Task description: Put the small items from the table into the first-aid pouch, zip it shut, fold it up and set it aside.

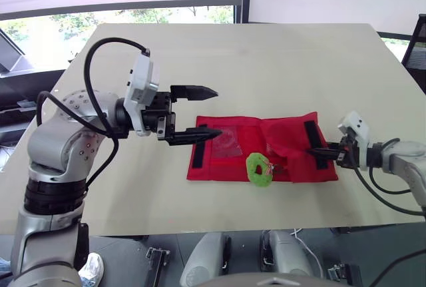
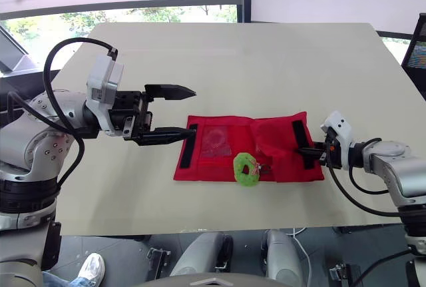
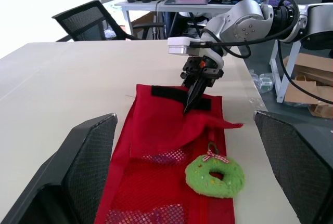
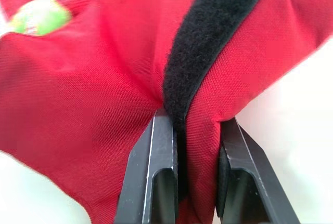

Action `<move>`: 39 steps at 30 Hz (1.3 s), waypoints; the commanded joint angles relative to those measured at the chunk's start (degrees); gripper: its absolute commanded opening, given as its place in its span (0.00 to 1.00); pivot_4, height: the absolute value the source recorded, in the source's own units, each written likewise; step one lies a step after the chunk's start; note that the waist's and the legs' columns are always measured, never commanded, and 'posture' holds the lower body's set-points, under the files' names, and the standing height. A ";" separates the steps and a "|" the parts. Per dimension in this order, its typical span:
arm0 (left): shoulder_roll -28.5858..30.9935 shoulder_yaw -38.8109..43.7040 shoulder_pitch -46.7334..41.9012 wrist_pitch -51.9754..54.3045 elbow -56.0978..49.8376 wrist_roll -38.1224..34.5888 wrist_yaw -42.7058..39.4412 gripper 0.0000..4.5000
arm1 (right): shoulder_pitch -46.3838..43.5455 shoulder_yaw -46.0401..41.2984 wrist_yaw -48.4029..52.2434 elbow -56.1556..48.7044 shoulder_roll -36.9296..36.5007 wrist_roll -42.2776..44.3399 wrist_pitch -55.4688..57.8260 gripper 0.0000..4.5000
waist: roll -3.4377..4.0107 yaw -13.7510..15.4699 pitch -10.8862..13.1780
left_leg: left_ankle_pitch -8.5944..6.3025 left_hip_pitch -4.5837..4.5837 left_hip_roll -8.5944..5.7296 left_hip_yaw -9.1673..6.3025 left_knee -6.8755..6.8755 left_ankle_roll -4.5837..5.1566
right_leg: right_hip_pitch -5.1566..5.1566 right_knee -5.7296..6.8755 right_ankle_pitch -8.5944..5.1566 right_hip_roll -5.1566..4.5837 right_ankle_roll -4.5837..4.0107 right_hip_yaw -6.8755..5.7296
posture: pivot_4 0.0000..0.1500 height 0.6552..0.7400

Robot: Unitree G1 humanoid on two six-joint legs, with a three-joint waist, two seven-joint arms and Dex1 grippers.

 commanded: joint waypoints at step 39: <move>-4.60 6.20 22.07 -0.49 -10.40 4.20 19.50 1.00 | 16.78 -19.32 6.87 -18.70 2.96 9.87 -19.90 0.99 | 0.11 0.24 0.04 | -0.01 -0.03 0.00 0.00 -0.06 0.01 | -0.06 -0.01 0.01 -0.08 -0.03 0.03 | 1.00 0.99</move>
